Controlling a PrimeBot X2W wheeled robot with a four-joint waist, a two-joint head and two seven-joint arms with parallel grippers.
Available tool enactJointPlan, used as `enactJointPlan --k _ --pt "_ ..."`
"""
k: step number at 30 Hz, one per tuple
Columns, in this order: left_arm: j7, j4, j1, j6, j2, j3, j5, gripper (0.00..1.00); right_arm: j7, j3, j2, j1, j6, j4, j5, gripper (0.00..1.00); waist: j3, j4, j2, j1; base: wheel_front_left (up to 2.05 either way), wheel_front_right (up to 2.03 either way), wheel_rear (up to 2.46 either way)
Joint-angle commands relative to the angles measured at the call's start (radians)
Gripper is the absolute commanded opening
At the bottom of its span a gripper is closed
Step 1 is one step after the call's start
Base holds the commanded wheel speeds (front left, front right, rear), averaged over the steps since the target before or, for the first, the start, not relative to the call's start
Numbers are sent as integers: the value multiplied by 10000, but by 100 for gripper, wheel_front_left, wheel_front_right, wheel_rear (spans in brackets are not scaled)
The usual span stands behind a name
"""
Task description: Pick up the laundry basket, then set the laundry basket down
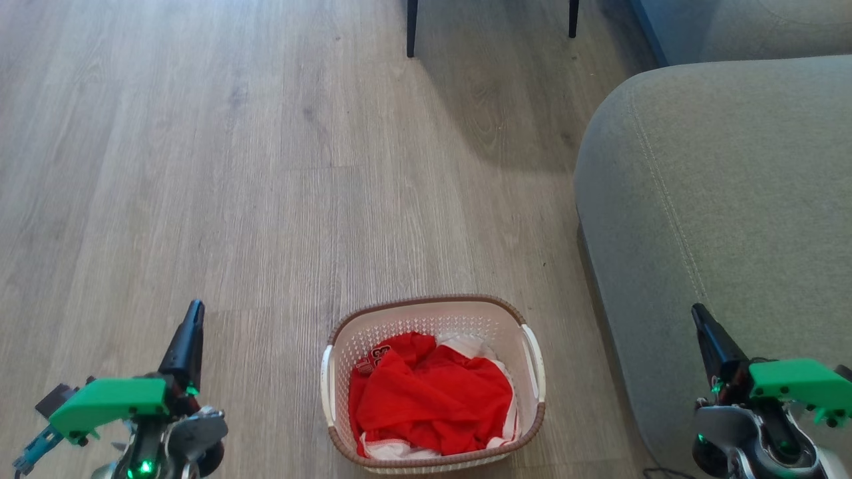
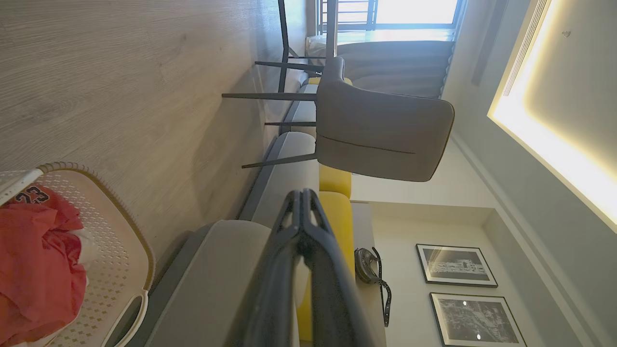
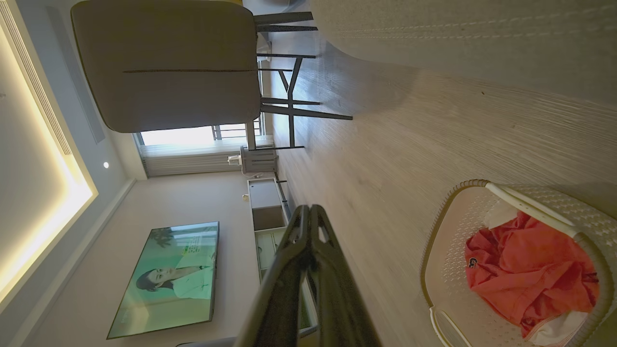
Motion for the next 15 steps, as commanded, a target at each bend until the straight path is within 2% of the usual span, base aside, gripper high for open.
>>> enactJointPlan --k 1,15 --pt "49 -302 -590 -69 125 355 -11 0 59 154 -136 -452 71 -322 31 0 0 1 0 0 0 0 0" --pt "96 -299 -594 -69 83 413 38 0 98 106 -101 -456 71 -319 -9 0 0 1 0 0 0 0 0"
